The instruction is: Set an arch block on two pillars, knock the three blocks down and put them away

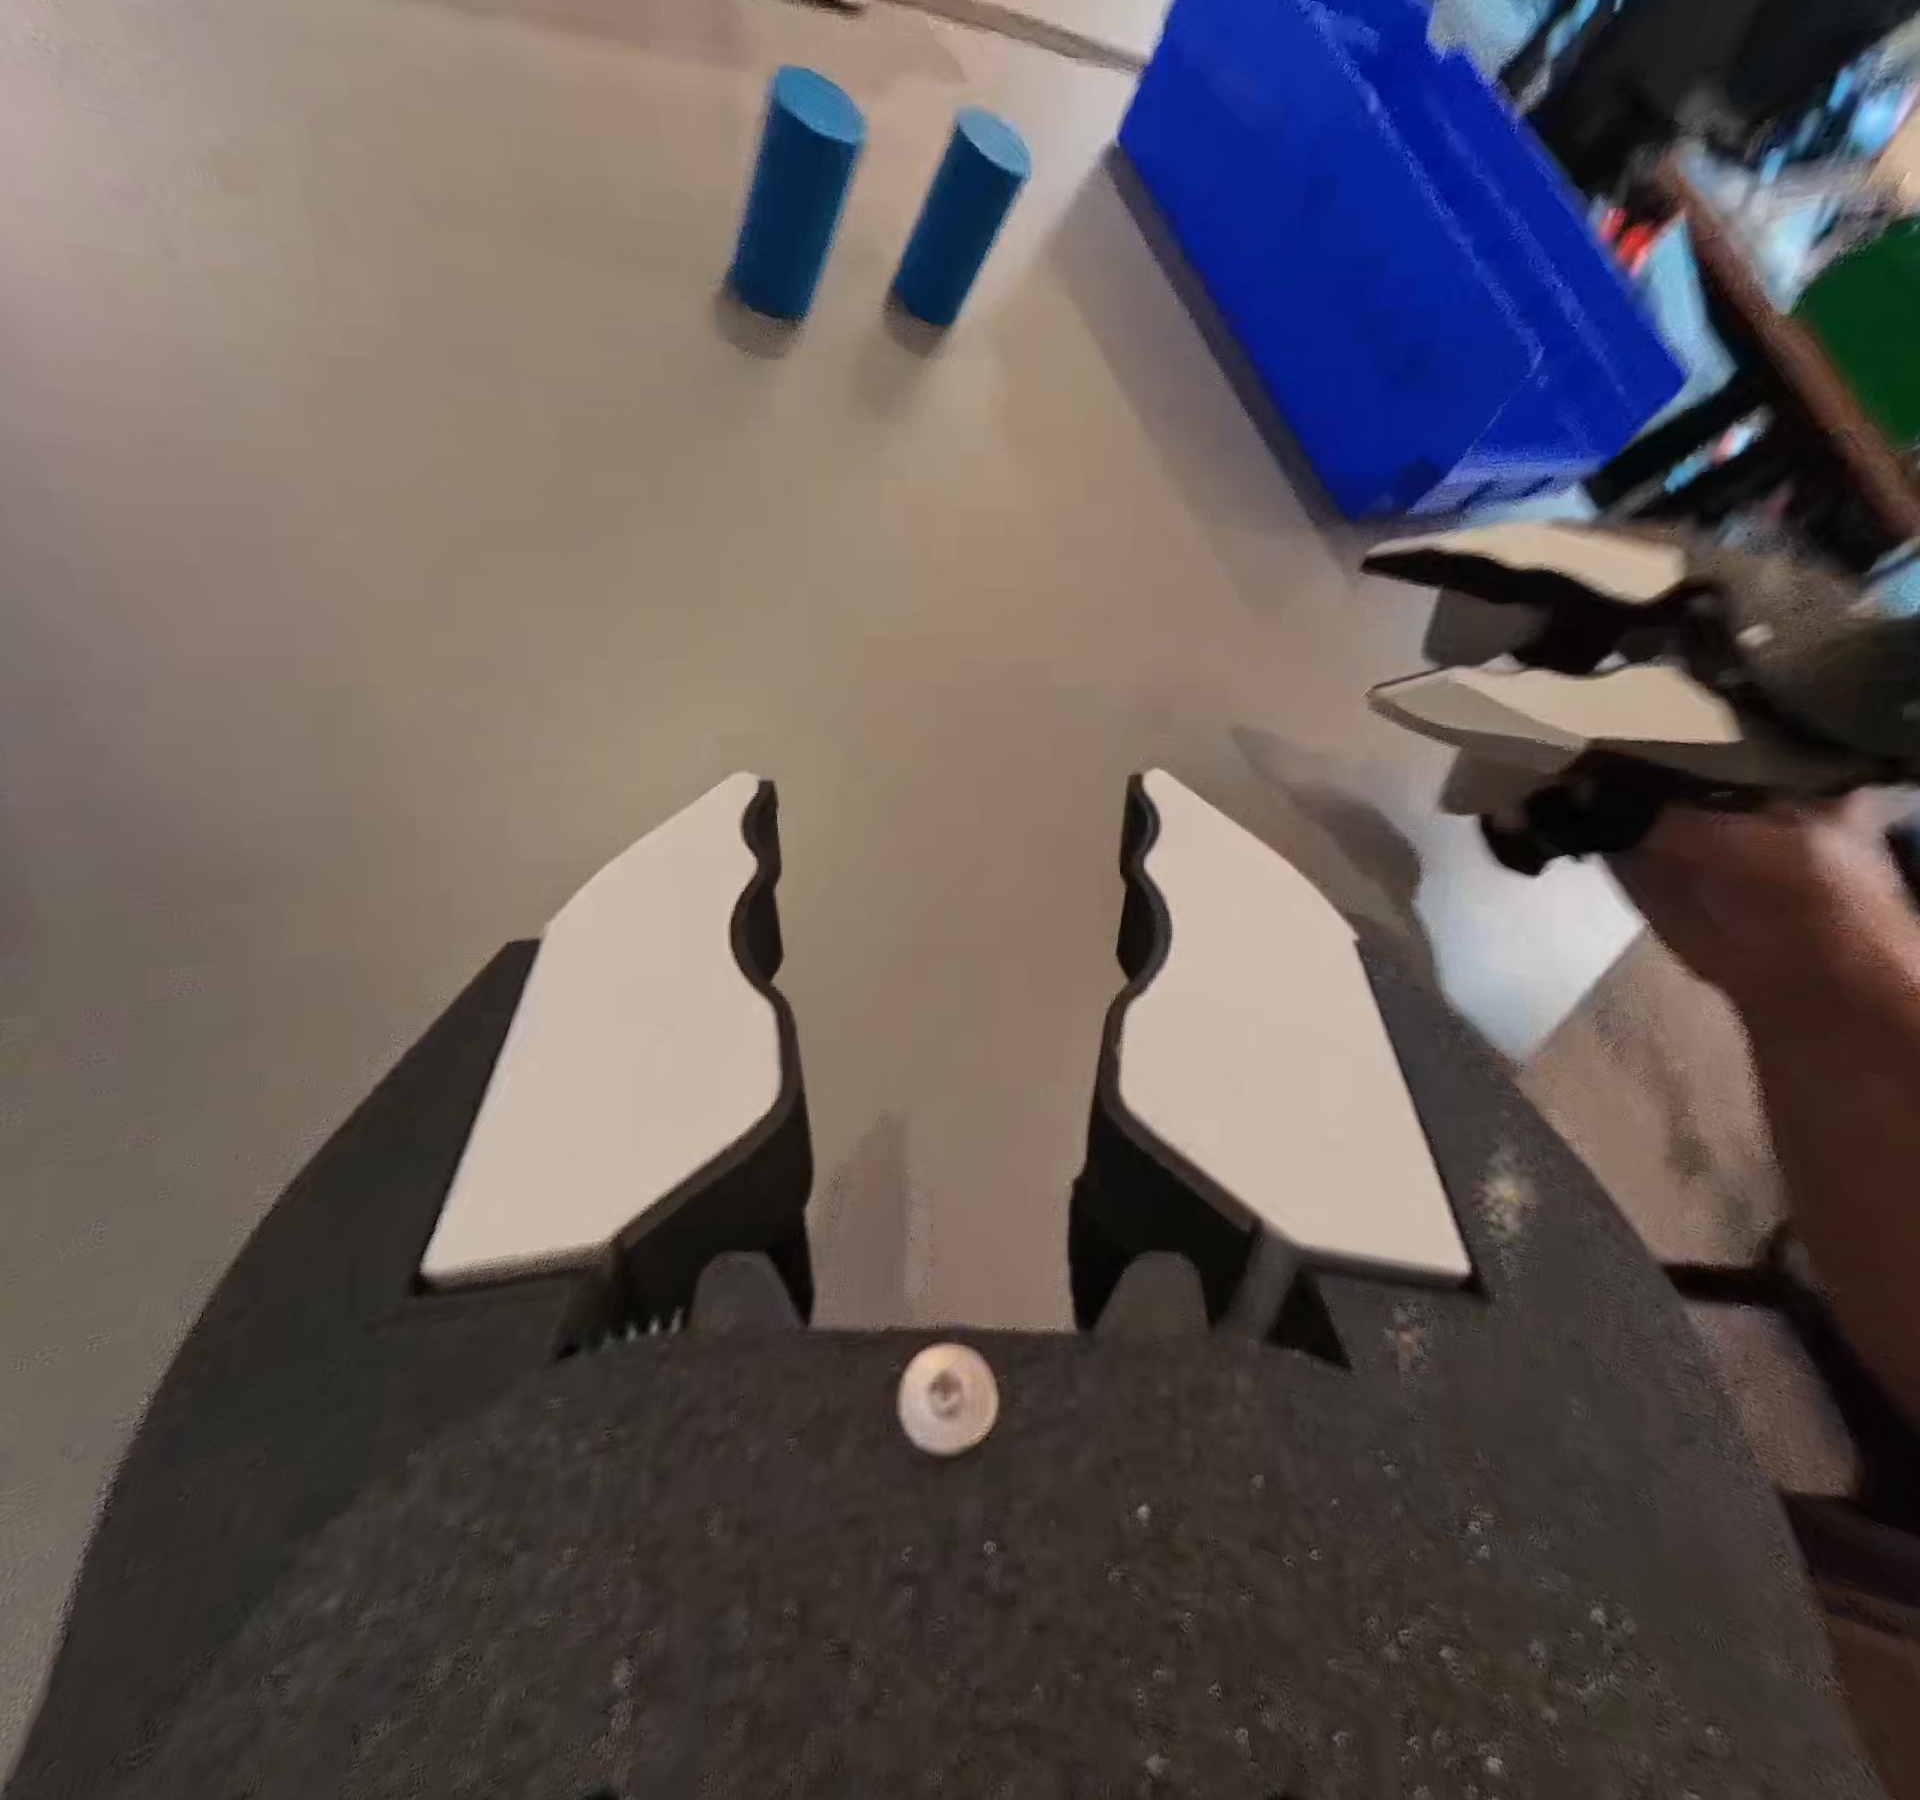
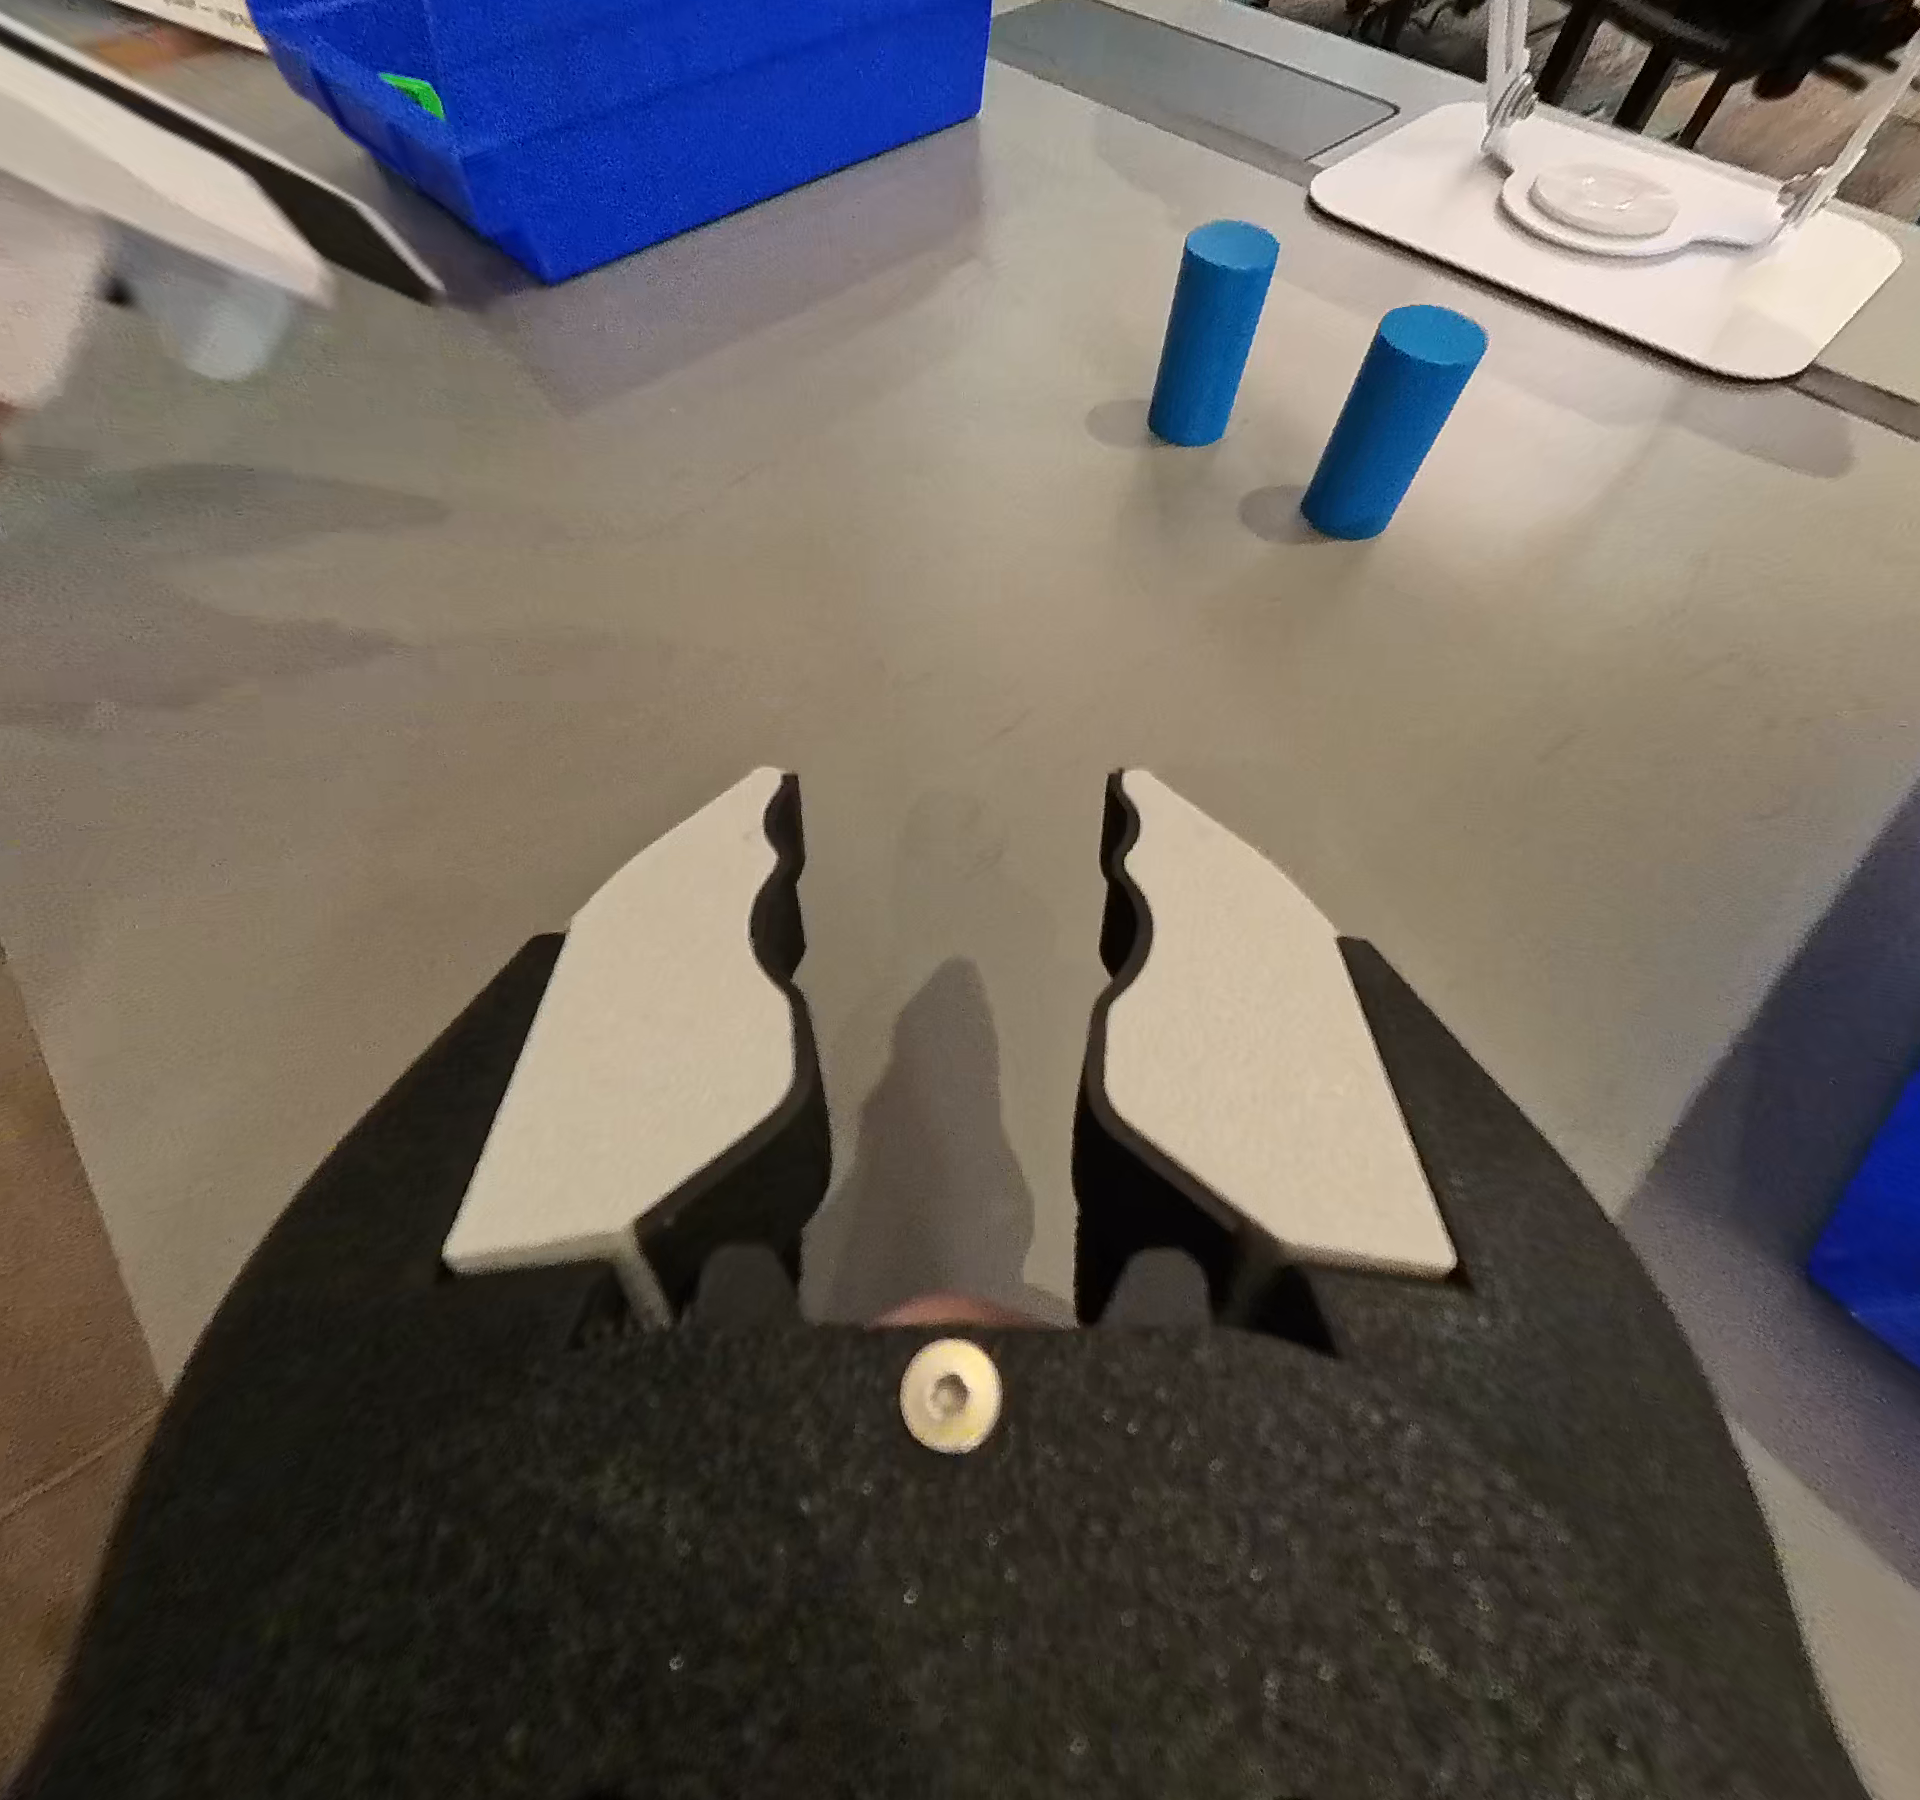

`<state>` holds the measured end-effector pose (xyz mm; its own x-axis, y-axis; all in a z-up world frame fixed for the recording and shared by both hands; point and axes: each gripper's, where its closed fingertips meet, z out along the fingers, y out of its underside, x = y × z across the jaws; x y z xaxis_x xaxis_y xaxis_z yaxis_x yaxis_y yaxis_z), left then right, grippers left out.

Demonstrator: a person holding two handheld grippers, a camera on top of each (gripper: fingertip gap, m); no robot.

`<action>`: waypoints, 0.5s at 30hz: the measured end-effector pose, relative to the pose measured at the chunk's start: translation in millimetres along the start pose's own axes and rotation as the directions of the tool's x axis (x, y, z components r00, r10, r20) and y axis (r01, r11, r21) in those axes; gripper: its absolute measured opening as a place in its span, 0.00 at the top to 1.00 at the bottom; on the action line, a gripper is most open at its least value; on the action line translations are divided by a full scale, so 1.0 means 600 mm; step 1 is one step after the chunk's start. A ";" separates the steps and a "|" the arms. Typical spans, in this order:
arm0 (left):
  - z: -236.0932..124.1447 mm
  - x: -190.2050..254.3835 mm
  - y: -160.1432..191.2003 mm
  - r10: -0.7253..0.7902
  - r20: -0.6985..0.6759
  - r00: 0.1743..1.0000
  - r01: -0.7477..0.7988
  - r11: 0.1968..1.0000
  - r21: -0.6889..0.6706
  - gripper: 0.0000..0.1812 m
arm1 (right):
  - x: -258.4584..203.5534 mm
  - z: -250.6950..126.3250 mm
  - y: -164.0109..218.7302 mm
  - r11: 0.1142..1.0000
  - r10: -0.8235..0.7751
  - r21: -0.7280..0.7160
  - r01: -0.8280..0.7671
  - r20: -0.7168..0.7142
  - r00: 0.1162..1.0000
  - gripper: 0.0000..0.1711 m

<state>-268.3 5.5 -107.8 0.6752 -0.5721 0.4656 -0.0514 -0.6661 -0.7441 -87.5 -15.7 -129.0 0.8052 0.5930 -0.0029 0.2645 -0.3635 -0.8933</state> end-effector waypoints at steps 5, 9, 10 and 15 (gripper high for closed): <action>-0.119 -0.079 -0.040 -0.047 0.140 0.989 0.049 0.999 -0.011 0.70 | -0.002 0.000 0.006 1.000 -0.019 -0.015 0.019 0.002 1.000 0.68; -0.152 -0.225 -0.102 0.005 0.386 0.923 0.073 0.979 -0.188 0.70 | -0.005 -0.002 0.003 1.000 -0.021 -0.011 0.021 0.008 1.000 0.68; -0.147 -0.256 -0.120 0.007 0.417 0.909 0.092 0.972 -0.216 0.70 | -0.006 -0.002 0.002 1.000 -0.024 -0.011 0.024 0.007 1.000 0.68; -0.105 -0.389 -0.141 0.062 0.564 0.824 0.217 0.884 -0.414 0.71 | -0.010 -0.003 0.001 0.999 -0.044 -0.020 0.044 0.003 0.999 0.68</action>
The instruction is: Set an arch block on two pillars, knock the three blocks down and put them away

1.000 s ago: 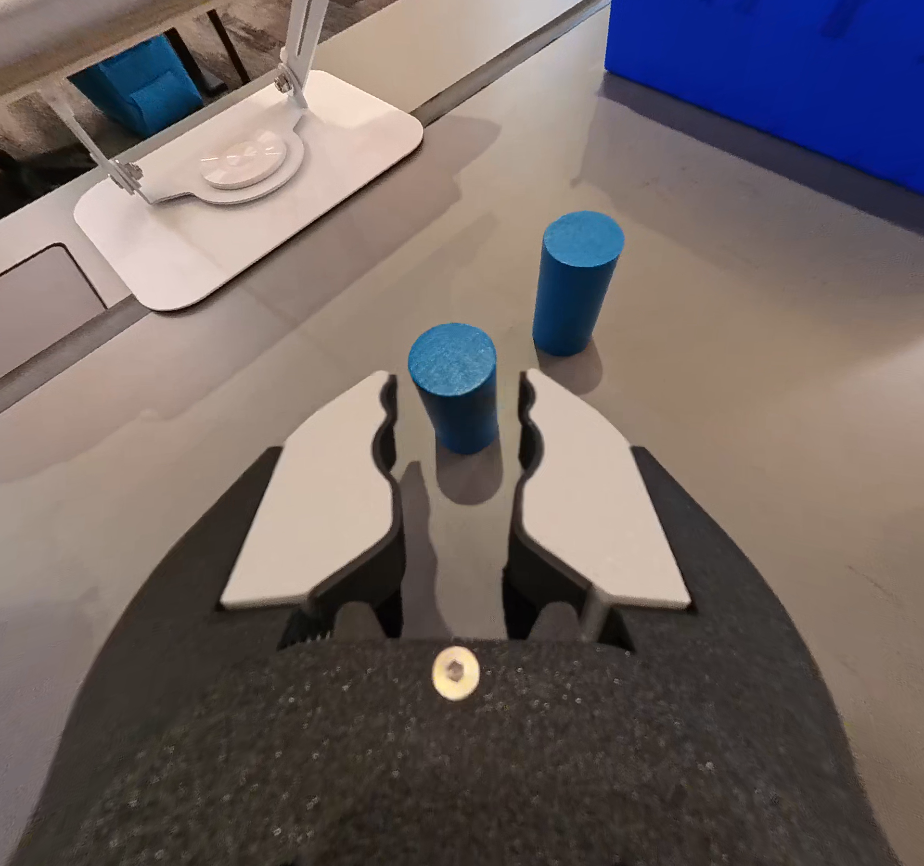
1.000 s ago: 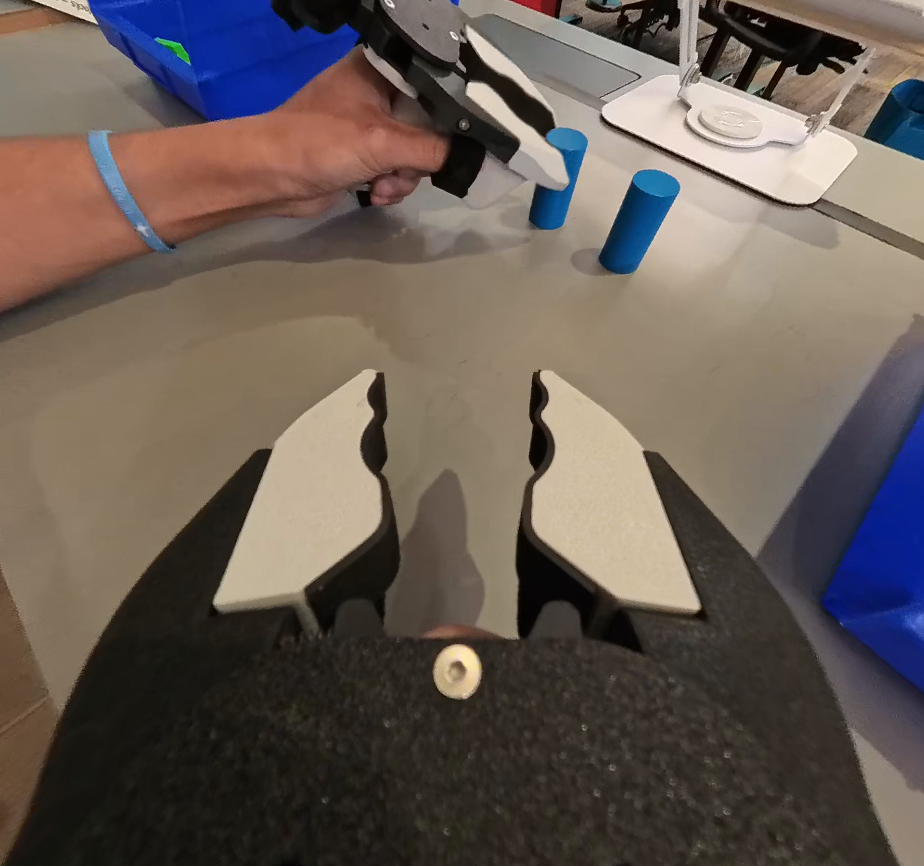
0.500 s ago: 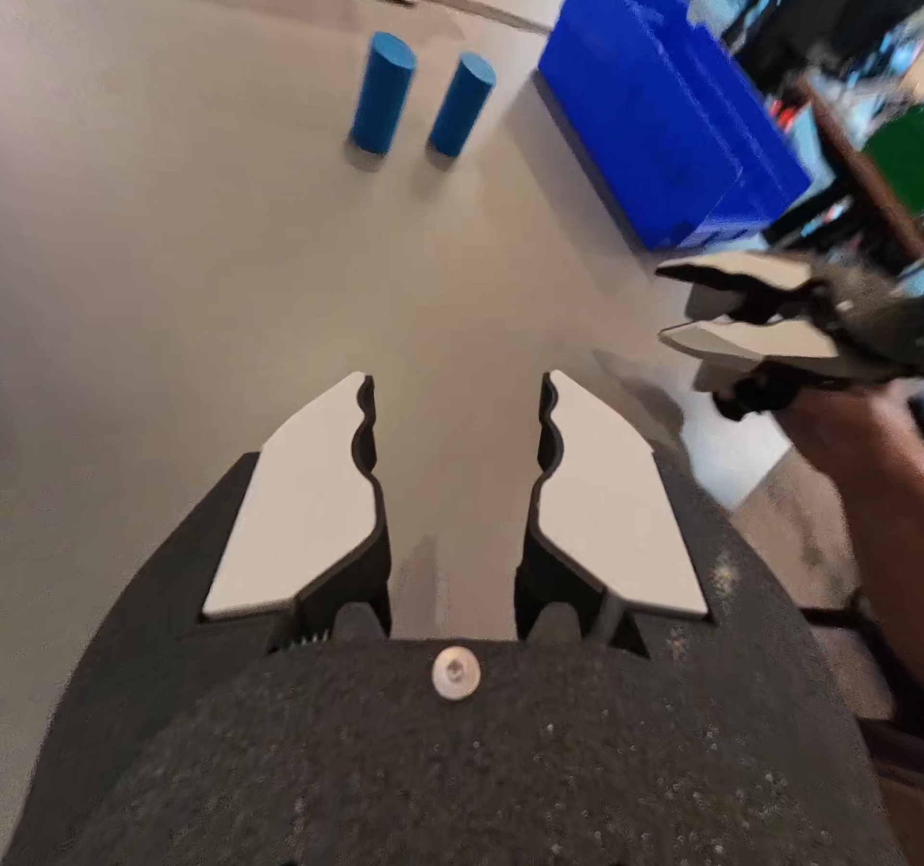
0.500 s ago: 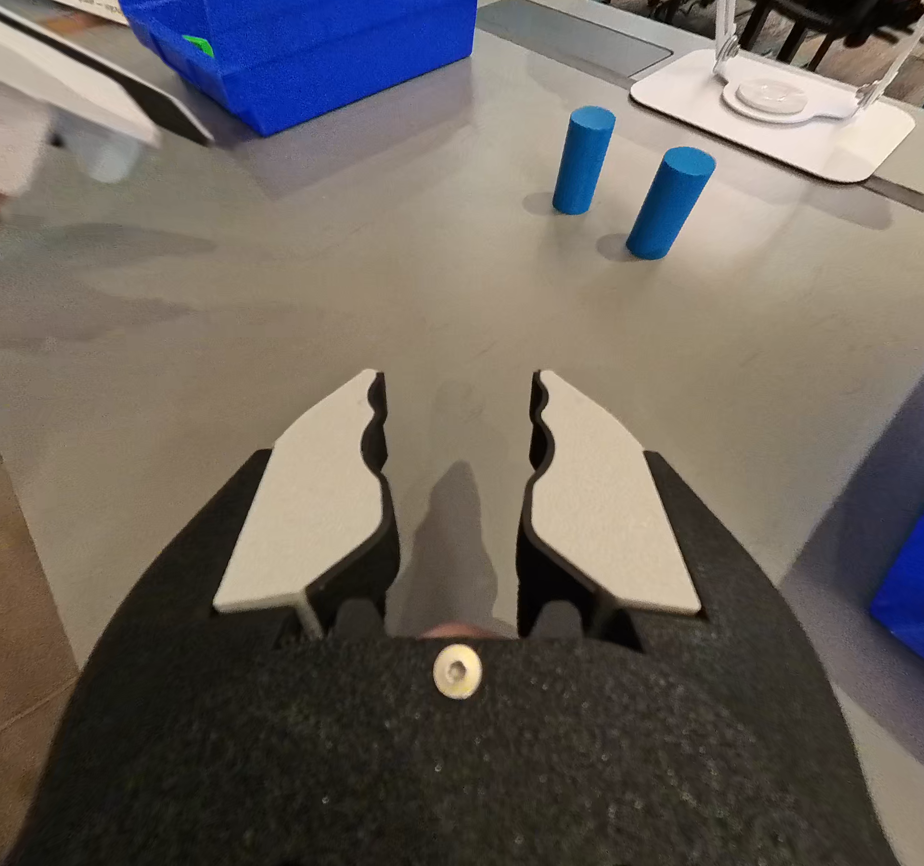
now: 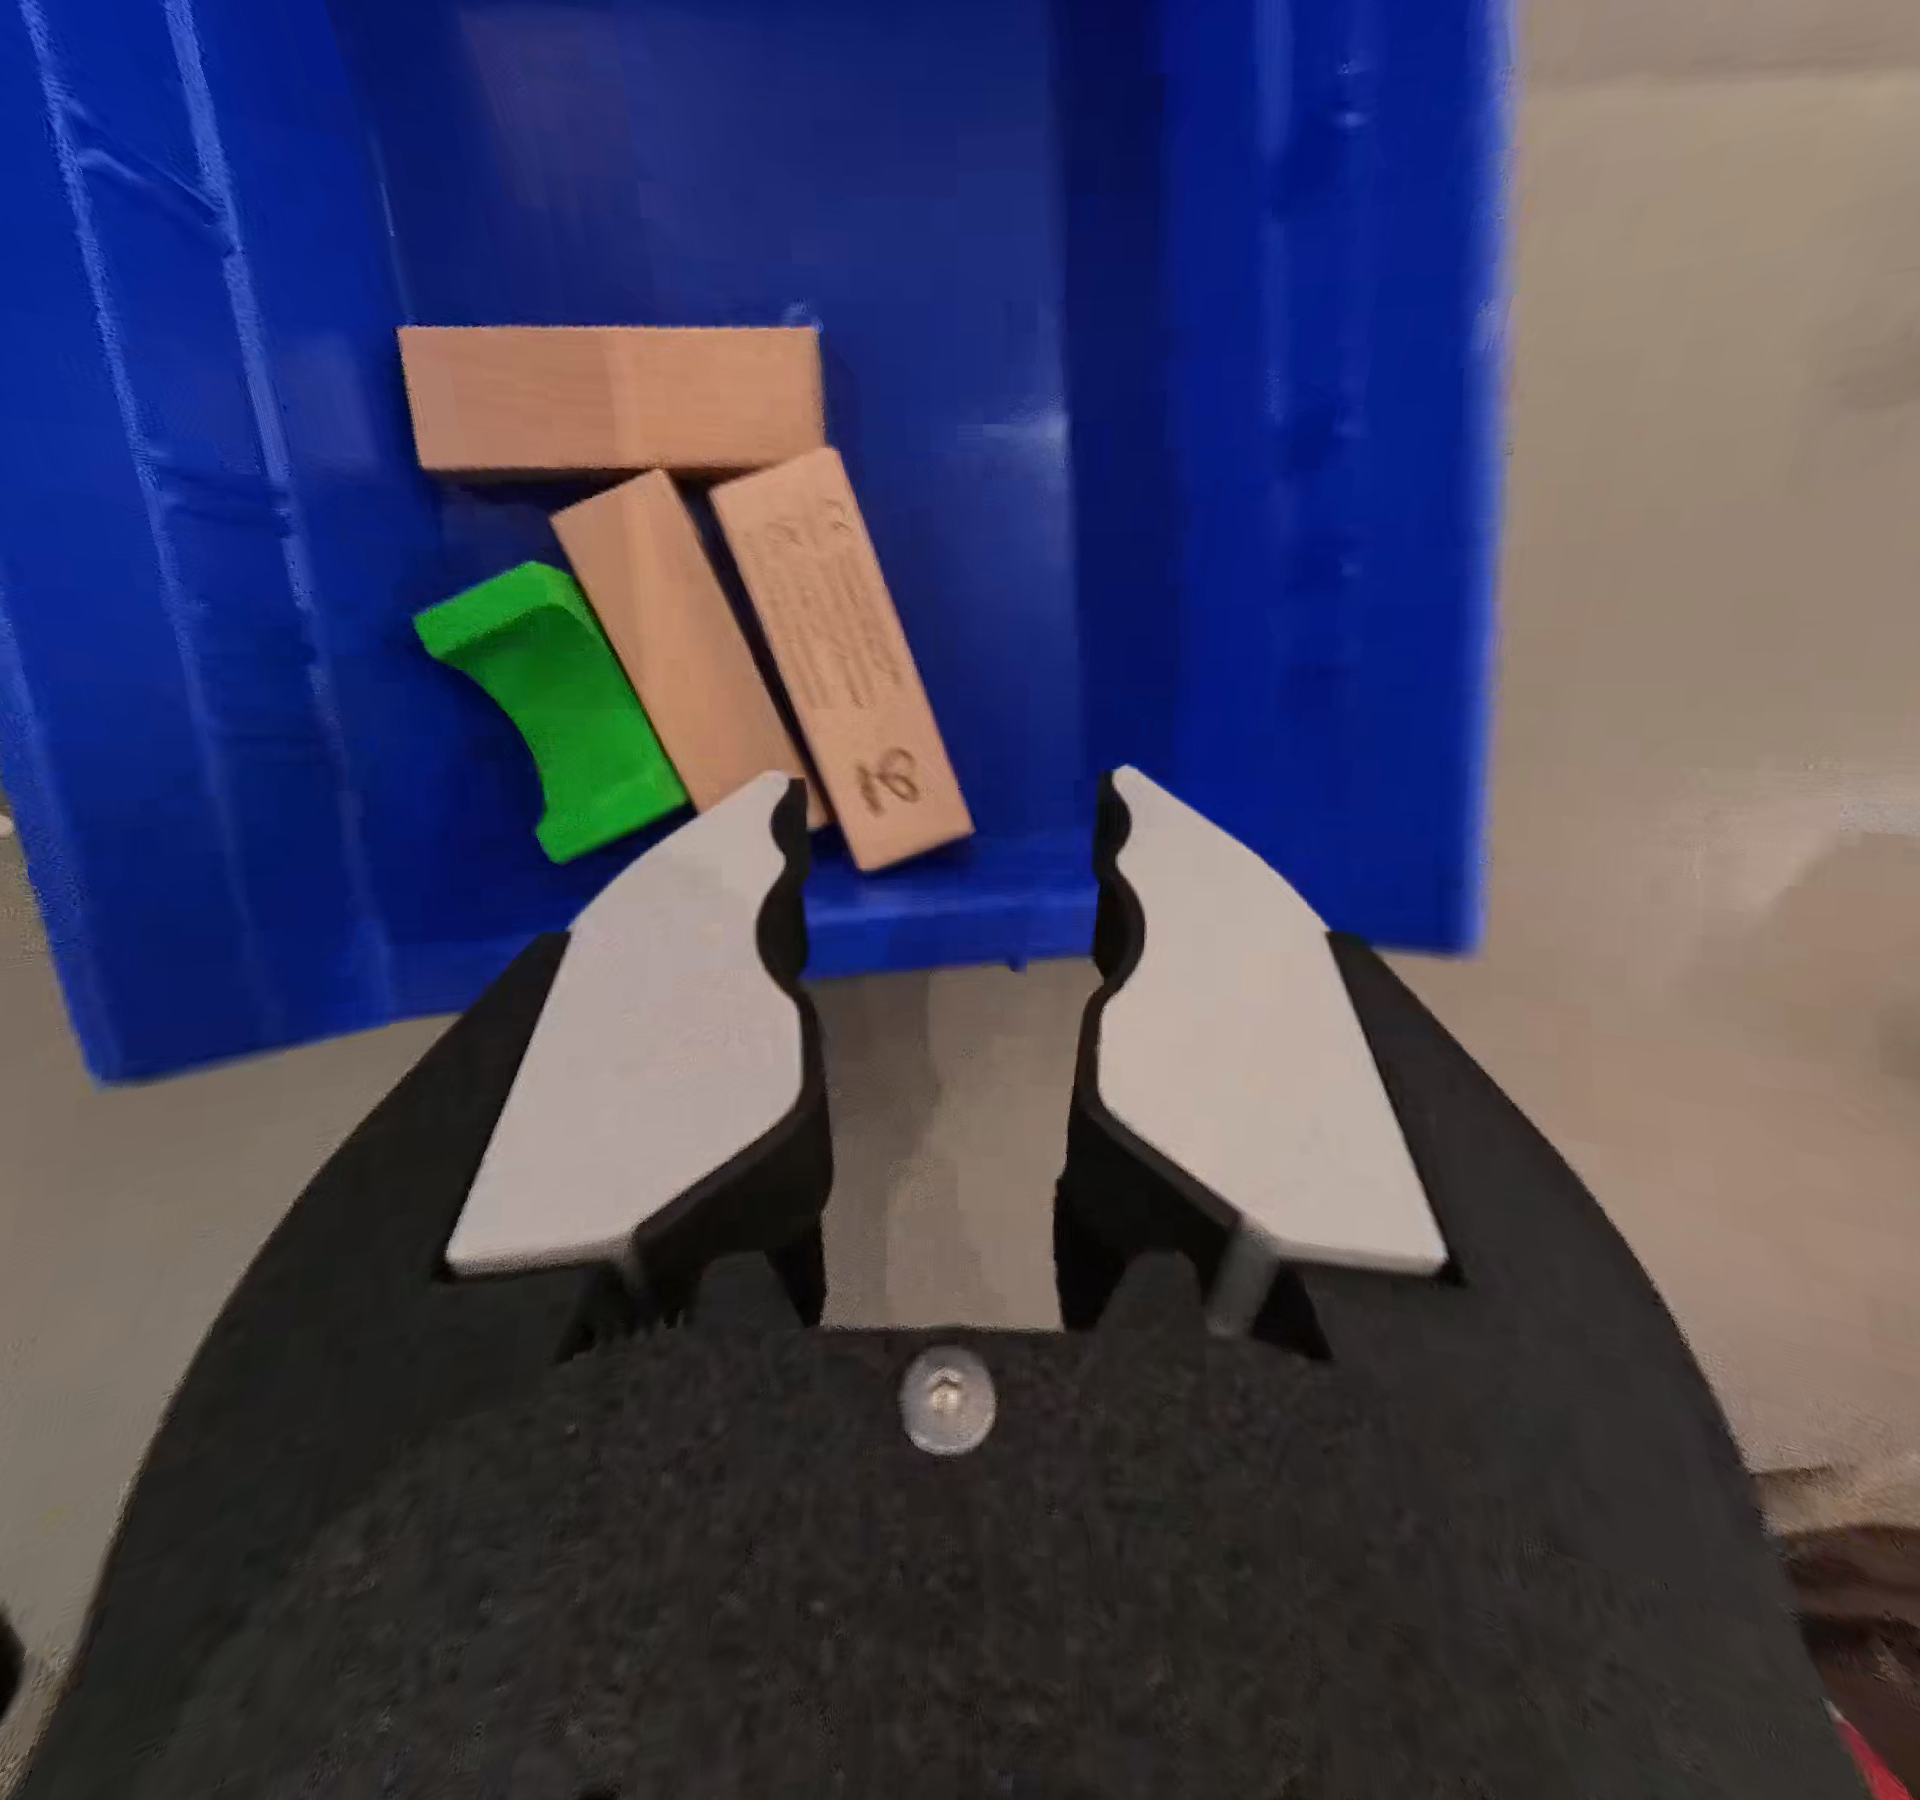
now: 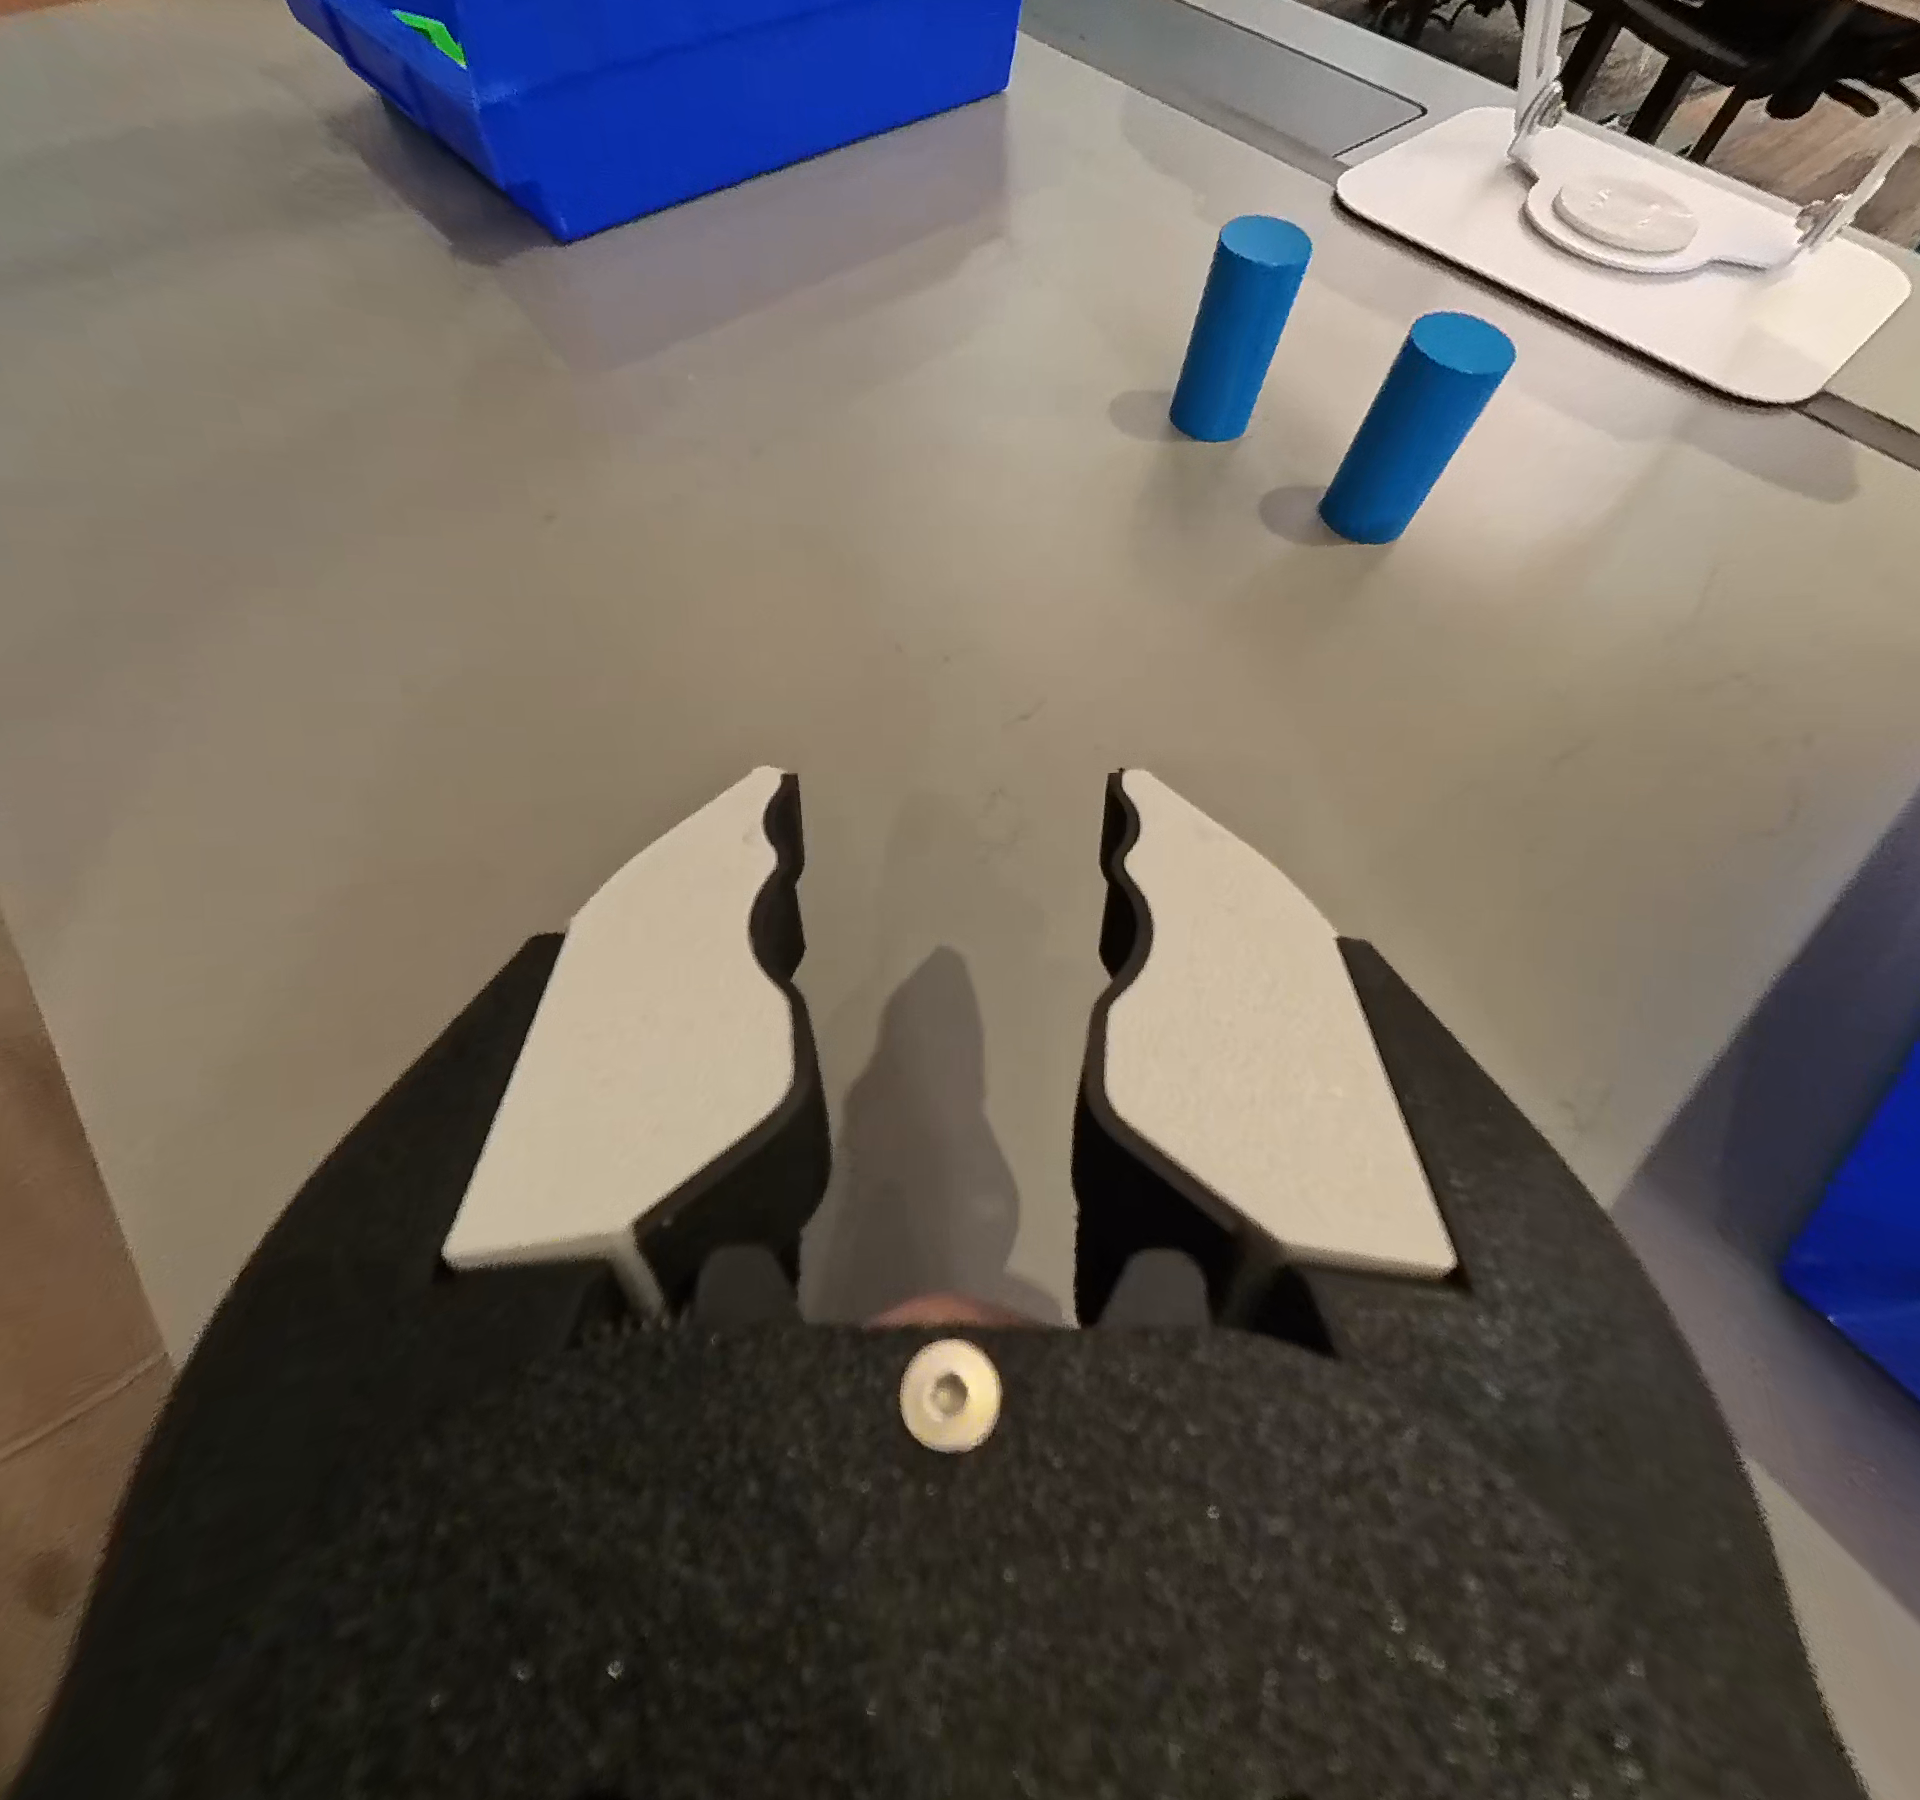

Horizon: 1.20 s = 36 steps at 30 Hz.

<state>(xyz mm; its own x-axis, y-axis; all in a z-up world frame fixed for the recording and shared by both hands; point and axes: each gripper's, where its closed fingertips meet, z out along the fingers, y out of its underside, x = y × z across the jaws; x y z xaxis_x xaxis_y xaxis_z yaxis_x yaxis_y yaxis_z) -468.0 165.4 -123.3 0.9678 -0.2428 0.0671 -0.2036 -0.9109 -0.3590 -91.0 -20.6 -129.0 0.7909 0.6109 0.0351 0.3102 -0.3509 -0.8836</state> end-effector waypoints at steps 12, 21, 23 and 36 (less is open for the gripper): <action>0.094 -0.029 0.008 -0.068 -0.019 0.998 0.062 0.972 -0.225 0.77 | 0.002 -0.001 0.001 1.000 0.001 -0.001 -0.001 0.003 1.000 0.68; -0.010 0.008 -0.092 0.160 -0.077 0.984 -0.161 0.987 -0.003 0.81 | 0.027 -0.015 0.000 1.000 0.023 0.015 -0.023 -0.024 0.999 0.68; -0.068 0.064 -0.141 0.301 -0.115 0.947 -0.290 0.952 0.101 0.82 | 0.035 -0.021 -0.001 0.999 0.029 0.023 -0.028 -0.030 0.999 0.68; 0.000 0.536 -0.177 0.949 -0.308 0.071 -0.977 0.127 0.168 0.82 | 0.042 -0.028 0.003 0.996 0.074 0.049 -0.073 -0.010 0.997 0.69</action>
